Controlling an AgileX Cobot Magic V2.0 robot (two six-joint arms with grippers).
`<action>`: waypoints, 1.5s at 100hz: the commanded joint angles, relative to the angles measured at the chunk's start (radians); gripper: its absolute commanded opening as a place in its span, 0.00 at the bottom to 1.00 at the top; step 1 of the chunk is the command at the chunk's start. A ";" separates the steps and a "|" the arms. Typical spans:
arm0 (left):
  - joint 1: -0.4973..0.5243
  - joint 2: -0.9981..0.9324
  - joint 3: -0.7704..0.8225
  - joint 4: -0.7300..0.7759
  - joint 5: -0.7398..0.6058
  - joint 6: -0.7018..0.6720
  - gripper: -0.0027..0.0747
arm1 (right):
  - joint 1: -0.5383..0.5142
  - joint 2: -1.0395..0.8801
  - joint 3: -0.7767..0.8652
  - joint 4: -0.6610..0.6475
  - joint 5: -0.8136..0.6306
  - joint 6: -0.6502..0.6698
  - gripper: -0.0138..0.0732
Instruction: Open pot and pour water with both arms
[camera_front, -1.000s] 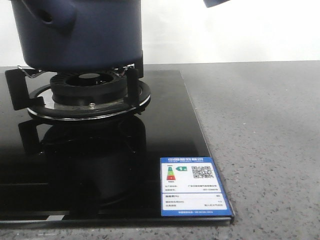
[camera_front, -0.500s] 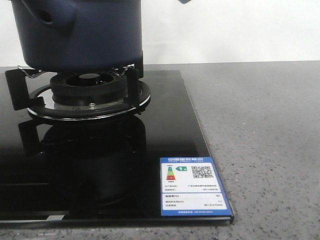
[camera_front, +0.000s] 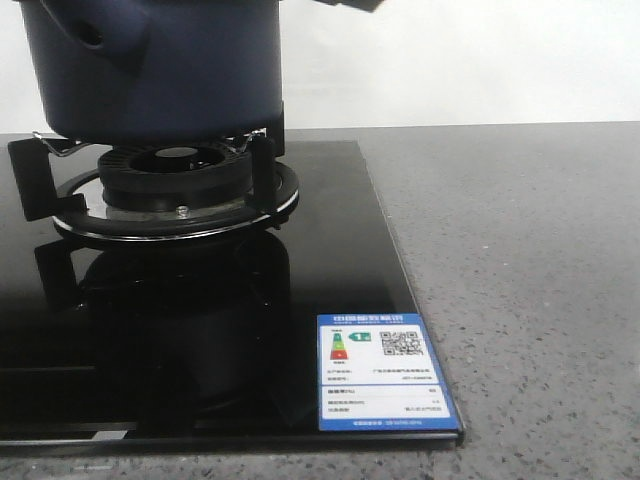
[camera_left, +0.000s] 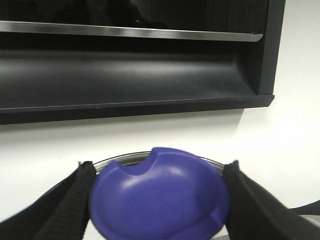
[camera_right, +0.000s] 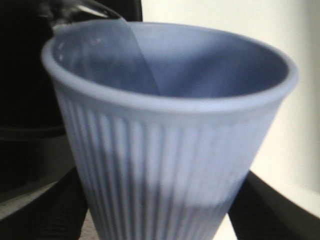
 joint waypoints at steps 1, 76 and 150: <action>0.003 -0.011 -0.038 0.008 -0.095 -0.003 0.49 | 0.003 -0.034 -0.044 -0.115 -0.028 -0.001 0.57; 0.003 -0.011 -0.038 0.008 -0.095 -0.003 0.49 | 0.013 -0.013 -0.044 -0.561 -0.050 -0.001 0.57; 0.003 -0.011 -0.038 0.008 -0.095 -0.003 0.49 | 0.033 -0.013 -0.077 -0.608 -0.037 -0.001 0.57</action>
